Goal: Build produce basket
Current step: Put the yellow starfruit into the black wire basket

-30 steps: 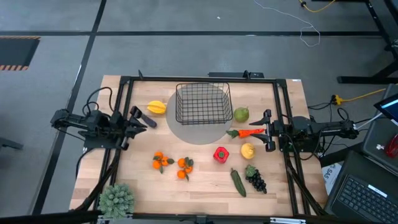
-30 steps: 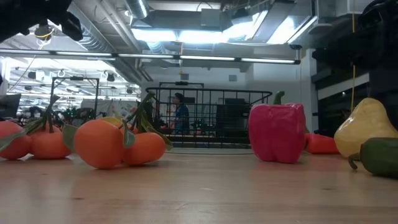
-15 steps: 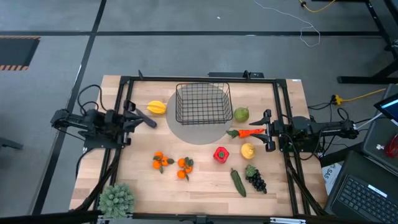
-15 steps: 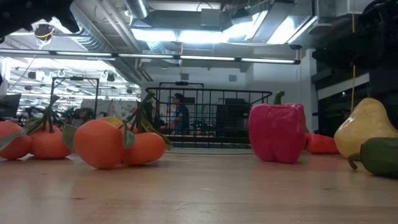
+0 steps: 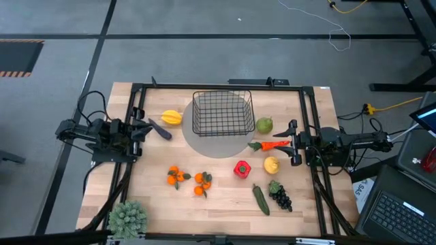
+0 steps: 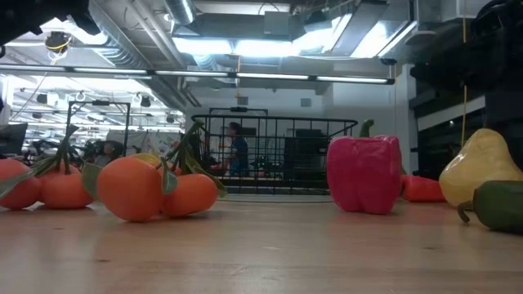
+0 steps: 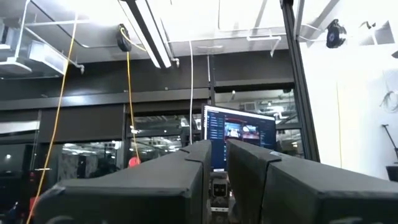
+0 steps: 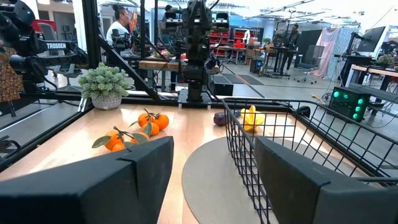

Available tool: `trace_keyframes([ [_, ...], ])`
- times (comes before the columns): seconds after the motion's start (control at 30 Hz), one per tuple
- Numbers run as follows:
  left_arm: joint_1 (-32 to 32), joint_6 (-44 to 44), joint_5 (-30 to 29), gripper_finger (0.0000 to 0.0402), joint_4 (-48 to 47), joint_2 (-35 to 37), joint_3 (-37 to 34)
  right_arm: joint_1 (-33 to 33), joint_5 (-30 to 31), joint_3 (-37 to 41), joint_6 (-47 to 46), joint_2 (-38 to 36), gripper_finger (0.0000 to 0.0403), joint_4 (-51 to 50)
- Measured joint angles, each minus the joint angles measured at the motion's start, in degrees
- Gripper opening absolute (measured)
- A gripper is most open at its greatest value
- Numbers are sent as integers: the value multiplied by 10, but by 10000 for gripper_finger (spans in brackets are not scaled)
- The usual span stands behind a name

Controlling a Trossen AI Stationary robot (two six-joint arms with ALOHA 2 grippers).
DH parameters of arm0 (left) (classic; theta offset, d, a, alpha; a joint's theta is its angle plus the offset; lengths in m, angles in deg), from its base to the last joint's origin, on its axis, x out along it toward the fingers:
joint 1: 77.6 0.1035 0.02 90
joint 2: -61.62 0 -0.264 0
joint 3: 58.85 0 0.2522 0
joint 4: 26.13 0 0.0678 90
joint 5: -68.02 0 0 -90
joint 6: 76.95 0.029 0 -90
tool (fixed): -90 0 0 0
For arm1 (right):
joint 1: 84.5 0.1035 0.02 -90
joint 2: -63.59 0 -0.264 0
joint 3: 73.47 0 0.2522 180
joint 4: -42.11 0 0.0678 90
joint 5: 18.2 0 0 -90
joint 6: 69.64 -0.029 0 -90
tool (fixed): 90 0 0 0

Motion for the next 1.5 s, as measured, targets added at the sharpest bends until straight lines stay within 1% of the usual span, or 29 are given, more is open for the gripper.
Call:
trace_keyframes([
  [0.1, 0, -2, 0, 41, -2, 0, 0, 0, 0, 0, 0, 0, 226, 0],
  [0.2, 0, -40, -2, 41, -27, -1, 2, 0, 0, 0, 0, 0, 226, 0],
  [0.27, 0, -58, -12, 41, -94, -14, 16, 0, 0, 0, 0, 0, 226, 0],
  [0.33, 0, -68, -39, 41, -165, -36, 39, 0, 0, 0, 0, 0, 226, 0],
  [0.4, 0, -81, -61, 41, -206, -70, 71, 0, 0, 0, 0, 0, 226, 0],
  [0.5, 0, -88, -56, 41, -226, -128, 116, 0, 0, 0, 0, 0, 226, 0],
  [0.7, 0, -88, -19, 41, -228, -242, 195, 0, 0, 0, 0, 0, 226, 0],
  [1.13, 1, -87, -17, 41, -226, -491, 337, 0, 0, 0, 0, 0, 226, 0],
  [1.27, 11, -87, -17, 41, -233, -567, 385, 0, 0, 0, 0, 0, 226, 0],
  [1.37, 26, -87, -17, 41, -276, -608, 428, 0, 0, 0, 0, 0, 226, 0],
  [1.5, 60, -87, -20, 41, -342, -645, 486, 0, 0, 0, 0, 0, 226, 0],
])
